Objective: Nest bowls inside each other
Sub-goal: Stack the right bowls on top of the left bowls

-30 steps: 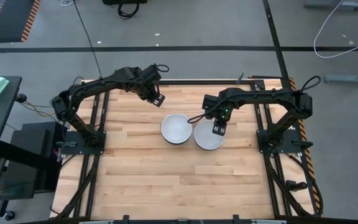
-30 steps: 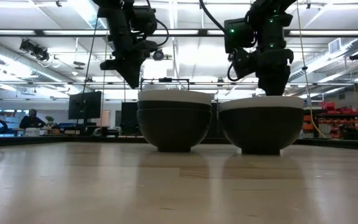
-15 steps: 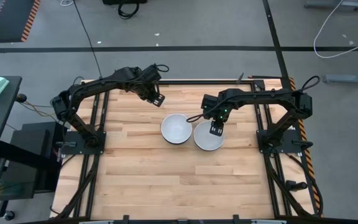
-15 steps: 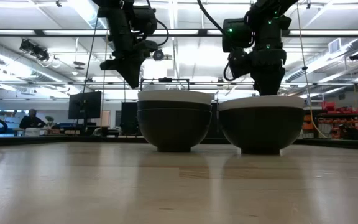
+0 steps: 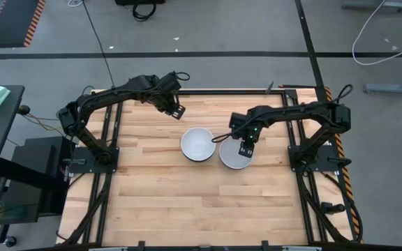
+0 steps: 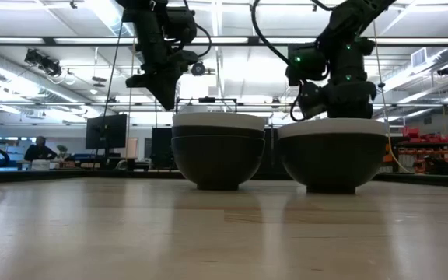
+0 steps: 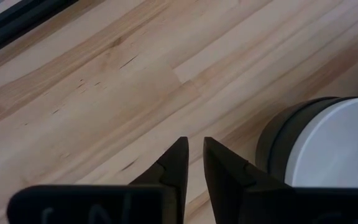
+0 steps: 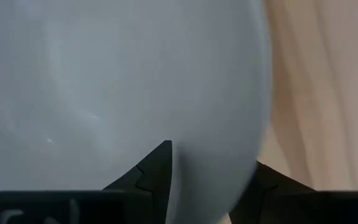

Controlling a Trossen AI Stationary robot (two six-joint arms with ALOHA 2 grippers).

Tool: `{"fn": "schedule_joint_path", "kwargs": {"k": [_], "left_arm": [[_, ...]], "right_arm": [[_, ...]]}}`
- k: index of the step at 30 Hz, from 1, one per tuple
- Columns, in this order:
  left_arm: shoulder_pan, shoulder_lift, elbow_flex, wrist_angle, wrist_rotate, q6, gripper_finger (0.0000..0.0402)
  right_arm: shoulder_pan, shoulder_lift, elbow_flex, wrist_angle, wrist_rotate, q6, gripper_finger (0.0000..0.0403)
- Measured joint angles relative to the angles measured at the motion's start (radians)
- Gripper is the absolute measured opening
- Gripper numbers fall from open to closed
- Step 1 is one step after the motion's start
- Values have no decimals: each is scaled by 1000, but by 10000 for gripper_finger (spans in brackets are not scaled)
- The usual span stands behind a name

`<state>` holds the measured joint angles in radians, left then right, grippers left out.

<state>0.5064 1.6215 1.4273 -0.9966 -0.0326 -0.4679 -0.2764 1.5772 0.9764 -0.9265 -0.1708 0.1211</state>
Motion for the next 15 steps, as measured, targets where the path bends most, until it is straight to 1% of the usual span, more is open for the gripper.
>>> {"fn": "schedule_joint_path", "kwargs": {"k": [4,7,10,15], "left_arm": [[0,0,0,0,0,0,59],[0,0,0,1,0,0,63],[0,0,0,4,0,0,63],[0,0,0,5,0,0,56]], "right_arm": [[0,0,-38,45,-25,27,125],[0,0,-45,53,-27,34,112],[0,0,-41,54,-27,35,88],[0,-3,-33,74,-41,35,32]]}}
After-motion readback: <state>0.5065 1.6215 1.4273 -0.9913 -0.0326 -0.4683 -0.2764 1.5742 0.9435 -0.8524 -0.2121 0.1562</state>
